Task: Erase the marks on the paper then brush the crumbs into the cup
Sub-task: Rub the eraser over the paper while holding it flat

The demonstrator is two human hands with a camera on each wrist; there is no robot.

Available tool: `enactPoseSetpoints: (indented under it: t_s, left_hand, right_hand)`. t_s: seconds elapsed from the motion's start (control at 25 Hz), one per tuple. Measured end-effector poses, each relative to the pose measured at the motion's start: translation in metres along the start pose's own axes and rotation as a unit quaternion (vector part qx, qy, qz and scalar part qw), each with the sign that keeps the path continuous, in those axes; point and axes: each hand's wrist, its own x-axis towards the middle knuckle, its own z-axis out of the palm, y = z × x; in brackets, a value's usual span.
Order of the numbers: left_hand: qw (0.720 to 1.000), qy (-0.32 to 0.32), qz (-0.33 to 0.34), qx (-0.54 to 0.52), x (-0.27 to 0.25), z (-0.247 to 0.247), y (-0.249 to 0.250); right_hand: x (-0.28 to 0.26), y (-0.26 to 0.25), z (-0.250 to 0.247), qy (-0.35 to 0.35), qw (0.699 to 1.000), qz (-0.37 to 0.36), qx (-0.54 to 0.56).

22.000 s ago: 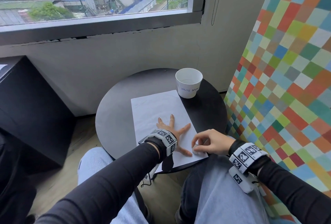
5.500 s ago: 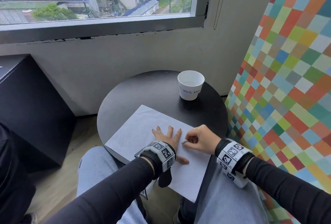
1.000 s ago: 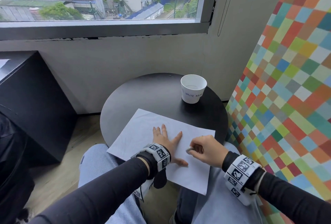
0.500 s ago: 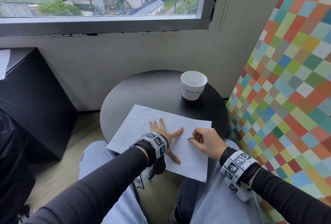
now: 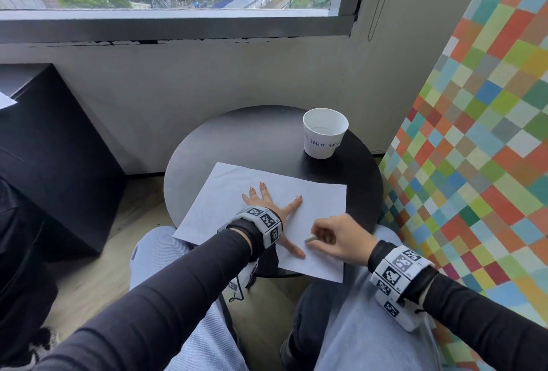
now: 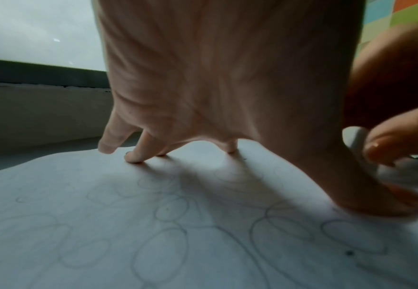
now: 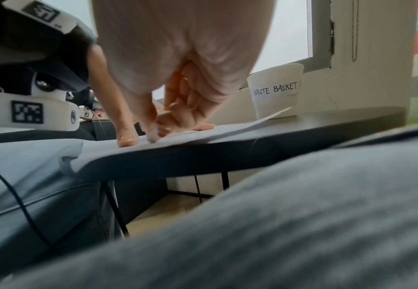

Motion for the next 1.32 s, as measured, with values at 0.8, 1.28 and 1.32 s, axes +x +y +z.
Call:
enactPoseSetpoints:
  t_s: [0.8,1.28,1.32]
  left_hand:
    - [0.999,-0.018,-0.011,-0.025,0.009,0.002,0.002]
    - [0.999,-0.013,-0.005,-0.029,0.006,0.001,0.002]
    - [1.0,-0.01,-0.005,-0.029,0.007,0.001,0.002]
  right_hand:
    - [-0.007,0.008,-0.01,0.006,1.0,-0.005,0.017]
    - [0.0,0.012,-0.012,0.051,0.998,0.032,0.002]
    - [0.002,0.014,-0.013,0.063,0.997,0.042,0.001]
